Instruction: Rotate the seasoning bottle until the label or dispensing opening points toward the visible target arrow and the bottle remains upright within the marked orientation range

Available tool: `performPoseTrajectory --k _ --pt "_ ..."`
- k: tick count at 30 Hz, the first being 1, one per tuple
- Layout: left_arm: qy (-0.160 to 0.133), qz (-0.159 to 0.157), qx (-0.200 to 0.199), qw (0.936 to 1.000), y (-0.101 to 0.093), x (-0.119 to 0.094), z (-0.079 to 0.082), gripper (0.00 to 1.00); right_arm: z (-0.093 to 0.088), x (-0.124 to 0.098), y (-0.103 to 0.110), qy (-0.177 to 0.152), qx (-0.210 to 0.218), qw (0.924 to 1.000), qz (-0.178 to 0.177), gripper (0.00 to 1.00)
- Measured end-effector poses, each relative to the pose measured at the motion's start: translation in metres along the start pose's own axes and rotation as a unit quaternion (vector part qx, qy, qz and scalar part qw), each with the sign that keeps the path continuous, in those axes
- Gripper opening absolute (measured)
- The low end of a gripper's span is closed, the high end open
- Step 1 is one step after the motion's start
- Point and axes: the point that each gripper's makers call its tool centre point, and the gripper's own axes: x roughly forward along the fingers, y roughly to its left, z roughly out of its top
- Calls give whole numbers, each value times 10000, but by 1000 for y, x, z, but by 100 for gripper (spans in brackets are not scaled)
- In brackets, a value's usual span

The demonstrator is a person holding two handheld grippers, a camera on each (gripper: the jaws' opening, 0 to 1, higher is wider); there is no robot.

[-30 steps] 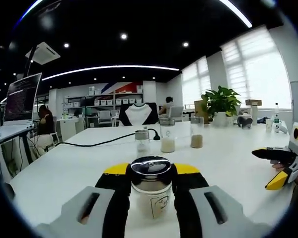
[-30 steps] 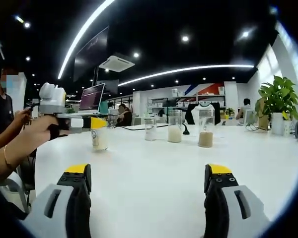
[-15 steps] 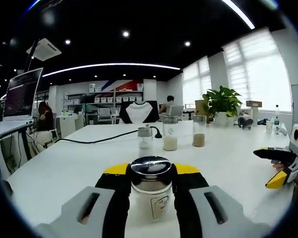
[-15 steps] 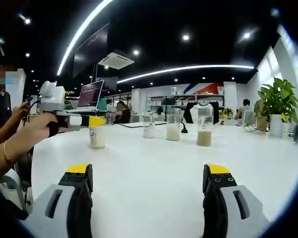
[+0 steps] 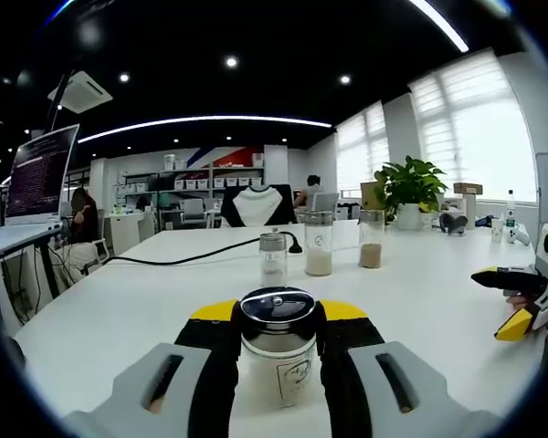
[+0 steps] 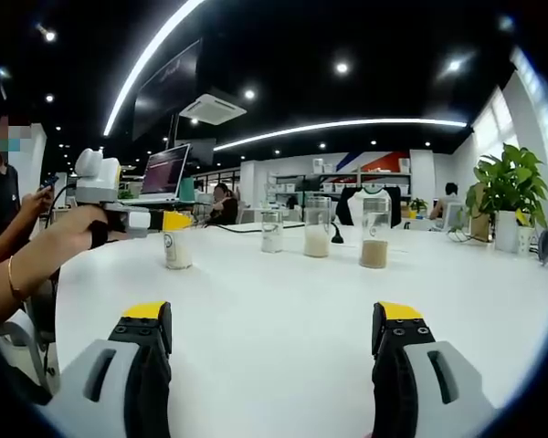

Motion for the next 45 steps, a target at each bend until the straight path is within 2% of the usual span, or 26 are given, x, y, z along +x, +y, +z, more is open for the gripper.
performPoseTrajectory --k 33,39,45 --pt "111 -334 122 9993 -1 3 2 34 2 1 4 -13 -80 9999 113 91" --pt "122 -310 170 9993 -2 2 2 34 2 0 4 -15 -74 9999 114 91" --pt "218 -284 262 9990 -3 3 0 47 1 -1 4 -4 -104 9999 119 91"
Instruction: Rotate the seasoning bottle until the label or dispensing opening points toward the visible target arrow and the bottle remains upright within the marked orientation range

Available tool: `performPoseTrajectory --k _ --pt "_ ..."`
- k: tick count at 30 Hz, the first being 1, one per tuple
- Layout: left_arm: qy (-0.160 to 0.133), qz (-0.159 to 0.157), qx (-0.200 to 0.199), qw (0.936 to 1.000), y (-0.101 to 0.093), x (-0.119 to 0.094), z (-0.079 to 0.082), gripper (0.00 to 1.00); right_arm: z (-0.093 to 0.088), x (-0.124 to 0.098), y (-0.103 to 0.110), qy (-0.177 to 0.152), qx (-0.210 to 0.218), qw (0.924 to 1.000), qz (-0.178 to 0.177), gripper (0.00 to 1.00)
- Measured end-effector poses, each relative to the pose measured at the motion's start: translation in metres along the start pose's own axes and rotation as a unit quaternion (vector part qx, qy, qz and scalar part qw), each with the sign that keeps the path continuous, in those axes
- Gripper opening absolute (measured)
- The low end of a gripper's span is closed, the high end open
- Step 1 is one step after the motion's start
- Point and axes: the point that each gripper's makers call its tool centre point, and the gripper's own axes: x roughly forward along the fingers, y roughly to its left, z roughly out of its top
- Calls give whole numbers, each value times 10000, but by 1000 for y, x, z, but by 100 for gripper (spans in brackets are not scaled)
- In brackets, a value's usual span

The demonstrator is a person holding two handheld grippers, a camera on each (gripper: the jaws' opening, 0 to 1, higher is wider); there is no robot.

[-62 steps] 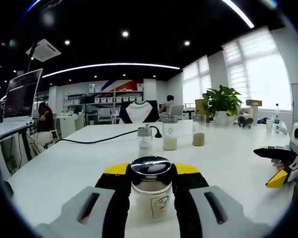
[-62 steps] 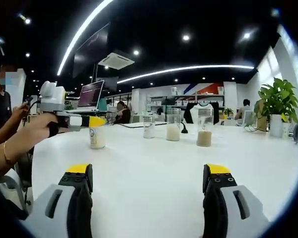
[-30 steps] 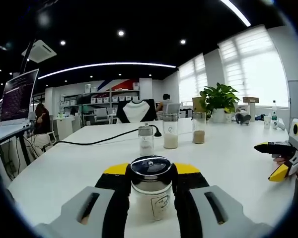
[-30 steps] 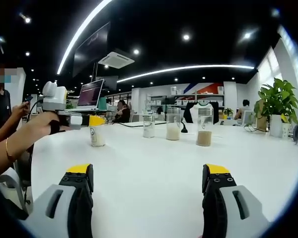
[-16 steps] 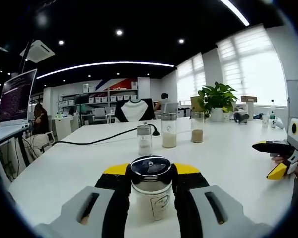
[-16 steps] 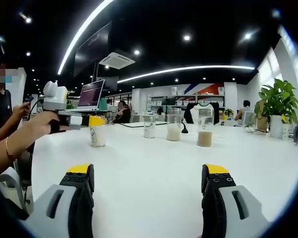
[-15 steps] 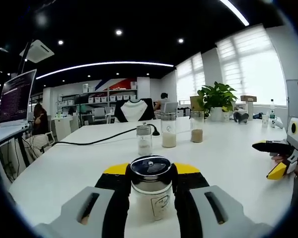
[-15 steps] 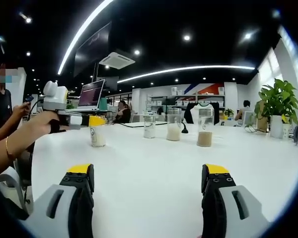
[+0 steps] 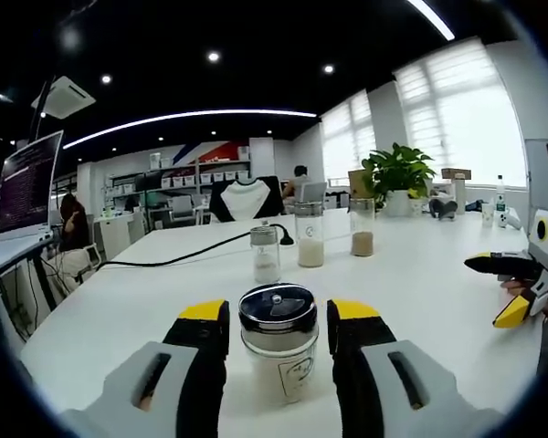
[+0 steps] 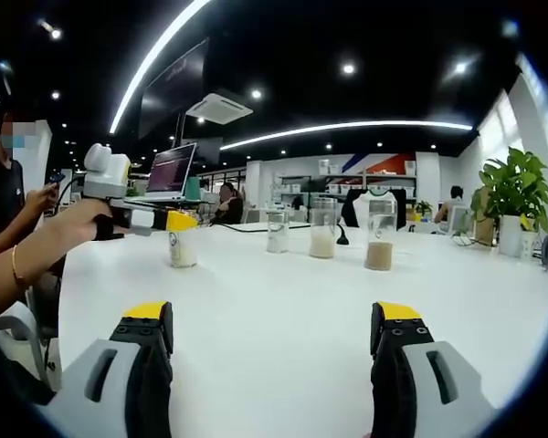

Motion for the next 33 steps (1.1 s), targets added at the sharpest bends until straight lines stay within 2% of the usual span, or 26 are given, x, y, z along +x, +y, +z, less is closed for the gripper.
performPoseTrajectory --k 3,6,9,14,18,21,25,29,33 --pt "-60 -26 2 10000 -3 0 4 51 2 -1 0 -59 44 10000 5 91" --pt "-81 -54 113 9999 -5 0 8 59 10 -4 -1 -348 269 9990 -7 91" --pt "-156 -55 147 9998 -6 0 13 64 13 -5 -2 -444 441 9980 21 94" --pt "-292 106 93 9995 0 2 26 69 11 -4 1 -355 297 9989 1 95" --pt "-248 119 183 9995 1 9 36 73 9 -3 2 -309 226 9993 21 95" --pt "-365 119 250 9990 -1 14 49 73 9 -4 2 -300 185 9994 -7 94" --pt "-434 108 294 9986 -4 19 56 74 10 -4 0 -317 233 9992 -13 94" --pt "-357 110 244 9990 -7 27 58 76 11 -4 0 -353 265 9990 12 94" --pt "-494 209 209 9983 -8 35 72 76 12 -4 0 -386 305 9988 21 94"
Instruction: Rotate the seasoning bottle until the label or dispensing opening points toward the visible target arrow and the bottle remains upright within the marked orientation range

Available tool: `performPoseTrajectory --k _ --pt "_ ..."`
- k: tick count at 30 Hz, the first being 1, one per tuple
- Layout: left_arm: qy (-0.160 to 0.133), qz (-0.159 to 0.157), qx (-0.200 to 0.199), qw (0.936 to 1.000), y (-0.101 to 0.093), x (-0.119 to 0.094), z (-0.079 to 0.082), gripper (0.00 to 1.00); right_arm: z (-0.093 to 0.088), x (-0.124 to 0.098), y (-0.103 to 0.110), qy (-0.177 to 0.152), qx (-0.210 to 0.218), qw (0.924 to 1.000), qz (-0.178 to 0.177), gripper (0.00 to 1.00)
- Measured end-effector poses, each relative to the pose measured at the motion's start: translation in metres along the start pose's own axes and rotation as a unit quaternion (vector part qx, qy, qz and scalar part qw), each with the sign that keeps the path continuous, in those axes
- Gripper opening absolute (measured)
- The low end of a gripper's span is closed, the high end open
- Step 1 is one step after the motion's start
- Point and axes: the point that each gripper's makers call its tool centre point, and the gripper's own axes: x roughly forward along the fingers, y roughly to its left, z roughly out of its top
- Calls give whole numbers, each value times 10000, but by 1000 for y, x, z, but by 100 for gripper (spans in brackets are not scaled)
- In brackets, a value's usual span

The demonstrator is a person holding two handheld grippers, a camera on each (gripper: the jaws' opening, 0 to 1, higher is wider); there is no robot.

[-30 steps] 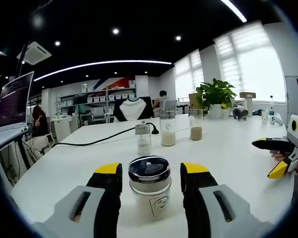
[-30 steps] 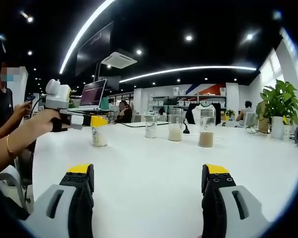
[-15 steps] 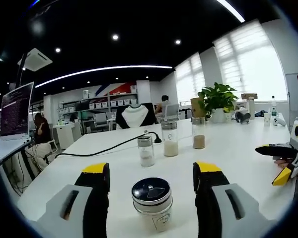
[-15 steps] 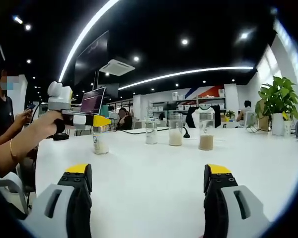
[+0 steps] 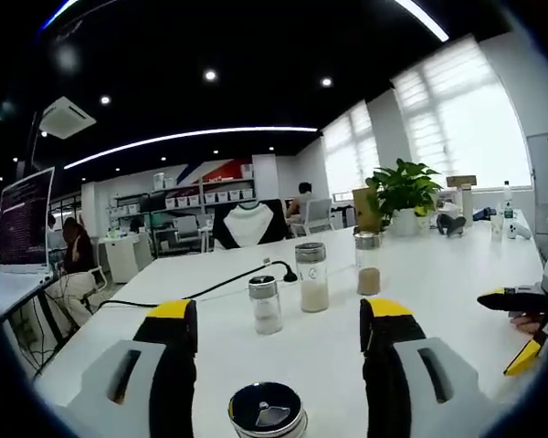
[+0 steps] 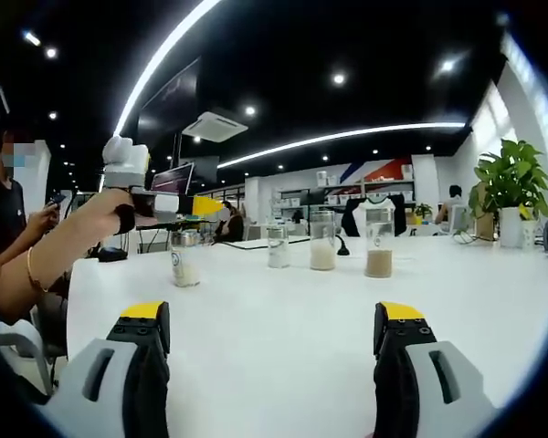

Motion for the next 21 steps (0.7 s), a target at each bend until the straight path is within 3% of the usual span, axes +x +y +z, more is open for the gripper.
performPoseTrajectory --k 6,12,21 --pt "-131 16 -4 9999 -6 17 18 75 1 -1 0 -60 59 10000 24 93" --pt "28 -116 108 9999 -19 37 20 76 2 -2 0 -106 85 9999 40 92" --pt "70 539 -730 9959 1 74 13 71 2 -2 2 -118 112 9998 89 91"
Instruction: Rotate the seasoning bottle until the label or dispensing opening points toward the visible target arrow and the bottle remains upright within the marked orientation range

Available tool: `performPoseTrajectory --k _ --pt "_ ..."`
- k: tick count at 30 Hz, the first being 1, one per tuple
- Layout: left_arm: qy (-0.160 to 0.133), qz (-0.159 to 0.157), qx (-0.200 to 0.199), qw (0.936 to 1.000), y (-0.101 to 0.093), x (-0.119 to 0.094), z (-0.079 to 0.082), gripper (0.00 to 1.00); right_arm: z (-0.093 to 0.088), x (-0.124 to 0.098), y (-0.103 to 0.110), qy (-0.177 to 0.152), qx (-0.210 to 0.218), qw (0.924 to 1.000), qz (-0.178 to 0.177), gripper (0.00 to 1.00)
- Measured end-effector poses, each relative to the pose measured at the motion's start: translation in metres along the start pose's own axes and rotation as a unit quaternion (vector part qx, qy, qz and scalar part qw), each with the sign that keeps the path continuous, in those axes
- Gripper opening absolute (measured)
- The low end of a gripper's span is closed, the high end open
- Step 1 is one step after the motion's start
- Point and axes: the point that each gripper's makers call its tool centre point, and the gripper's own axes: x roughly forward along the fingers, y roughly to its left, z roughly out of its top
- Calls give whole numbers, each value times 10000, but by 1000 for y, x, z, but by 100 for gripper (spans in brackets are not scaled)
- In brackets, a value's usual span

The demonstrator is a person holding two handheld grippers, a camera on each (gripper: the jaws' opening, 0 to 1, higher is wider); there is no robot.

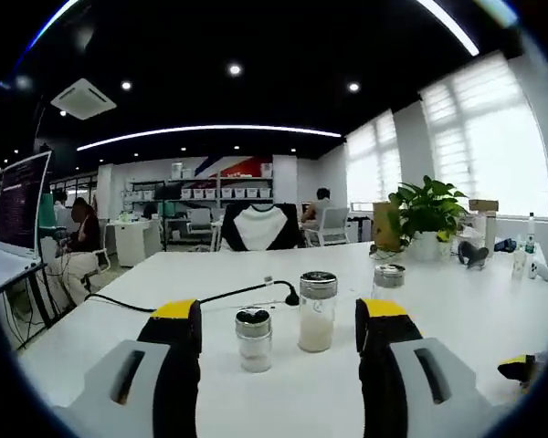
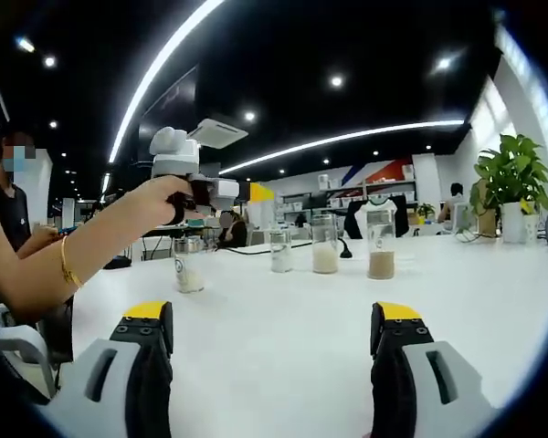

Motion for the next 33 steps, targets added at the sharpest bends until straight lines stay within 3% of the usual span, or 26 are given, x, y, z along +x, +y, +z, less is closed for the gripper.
performPoseTrajectory --k 6,9,11,17,20,26,28,29,30,31,32,33 --pt "115 293 -244 9992 11 28 -4 71 -1 0 0 12 -27 10000 -44 90" --pt "116 99 -101 9998 2 45 -3 71 0 -1 -2 -3 -10 10000 -74 89" --pt "153 137 -126 9997 0 56 -5 71 -1 -1 -2 6 -17 10000 -89 89" --pt "310 505 -357 9976 14 75 -30 68 -1 -1 -1 12 -105 9999 -98 85" --pt "422 490 -480 9968 21 88 -45 67 -2 -1 -3 23 -88 9999 -131 85" --pt "514 526 -426 9964 27 94 -65 62 -5 2 1 136 -229 9996 -80 85" --pt "462 727 -472 9952 33 94 -68 61 -6 3 0 162 -270 9995 -86 84" --pt "585 693 -489 9947 33 96 -70 59 -6 3 -1 183 -282 9994 -117 84" --pt "503 653 -514 9953 31 95 -66 58 -7 4 -2 208 -276 9993 -141 84" --pt "432 639 -442 9960 27 94 -64 58 -7 4 -2 216 -260 9993 -151 84" --pt "460 621 -86 9970 26 94 -62 58 -7 4 -3 195 -217 9994 -166 84" --pt "491 666 -71 9965 26 94 -63 58 -6 3 -4 178 -187 9995 -182 84"
